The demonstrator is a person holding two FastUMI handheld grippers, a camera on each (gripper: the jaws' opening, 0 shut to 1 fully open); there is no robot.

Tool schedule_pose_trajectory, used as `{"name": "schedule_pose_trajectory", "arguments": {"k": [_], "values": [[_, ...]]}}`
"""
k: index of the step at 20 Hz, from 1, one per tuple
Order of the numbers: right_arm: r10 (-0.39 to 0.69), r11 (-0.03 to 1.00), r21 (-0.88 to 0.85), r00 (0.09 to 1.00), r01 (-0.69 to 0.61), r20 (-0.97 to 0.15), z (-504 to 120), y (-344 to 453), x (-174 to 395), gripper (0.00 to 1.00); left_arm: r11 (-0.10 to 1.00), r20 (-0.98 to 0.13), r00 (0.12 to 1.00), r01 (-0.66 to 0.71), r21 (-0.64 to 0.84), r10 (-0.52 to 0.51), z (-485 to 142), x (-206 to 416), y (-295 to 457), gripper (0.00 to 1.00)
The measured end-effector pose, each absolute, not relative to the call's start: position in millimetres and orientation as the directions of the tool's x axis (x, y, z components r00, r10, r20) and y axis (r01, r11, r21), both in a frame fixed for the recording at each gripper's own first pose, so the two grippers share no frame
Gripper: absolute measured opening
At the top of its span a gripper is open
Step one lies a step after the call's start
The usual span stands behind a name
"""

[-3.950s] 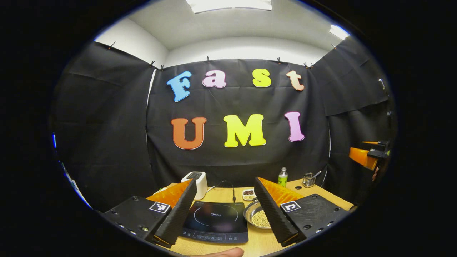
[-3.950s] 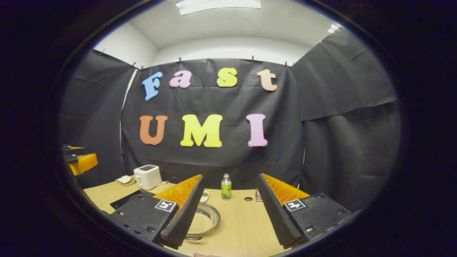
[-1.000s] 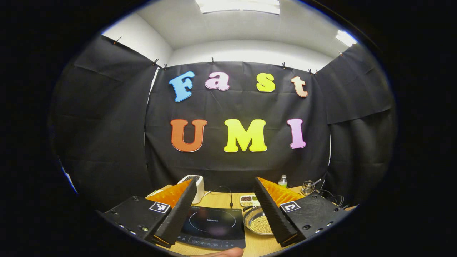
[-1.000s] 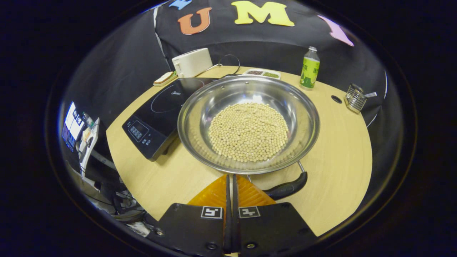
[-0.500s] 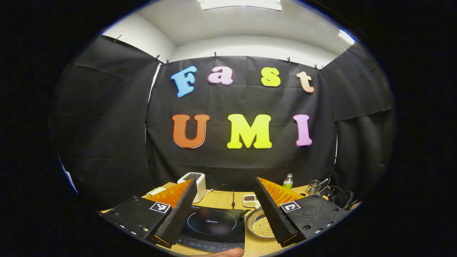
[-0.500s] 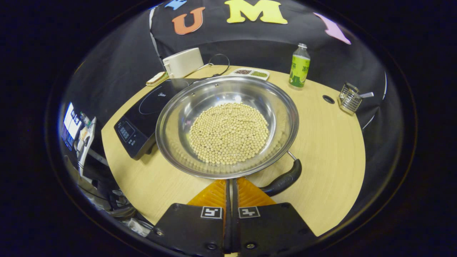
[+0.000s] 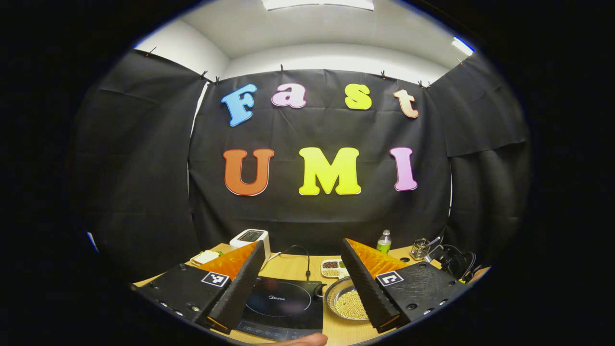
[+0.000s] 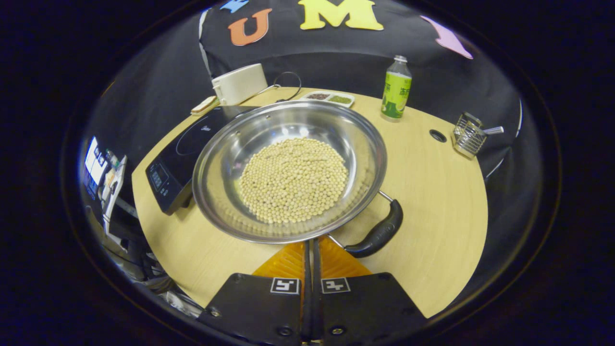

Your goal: First push the handle of the pot to place it horizontally, then grasp the pot with both hands and set it on the induction cooktop.

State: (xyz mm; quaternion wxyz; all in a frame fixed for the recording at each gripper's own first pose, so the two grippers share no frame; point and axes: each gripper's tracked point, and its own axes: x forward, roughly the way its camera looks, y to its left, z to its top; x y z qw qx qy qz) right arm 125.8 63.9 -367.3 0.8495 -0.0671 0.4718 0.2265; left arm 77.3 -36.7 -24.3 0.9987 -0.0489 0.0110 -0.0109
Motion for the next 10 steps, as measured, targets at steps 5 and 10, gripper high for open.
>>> {"name": "schedule_pose_trajectory", "arguments": {"k": [5,10], "values": [[0.293,0.904,0.074,0.486,-0.42,-0.823,-368.1,51.0,144.2,0.04,0.992,-0.028,0.999,0.039,-0.123,-0.043,-26.5,89.2,-43.3,0.95],[0.237,0.933,0.035,0.538,-0.358,-0.809,-368.7,34.5,169.2,0.04,0.993,-0.07,0.997,0.034,-0.112,-0.042,-40.2,104.1,-46.8,0.95]]}}
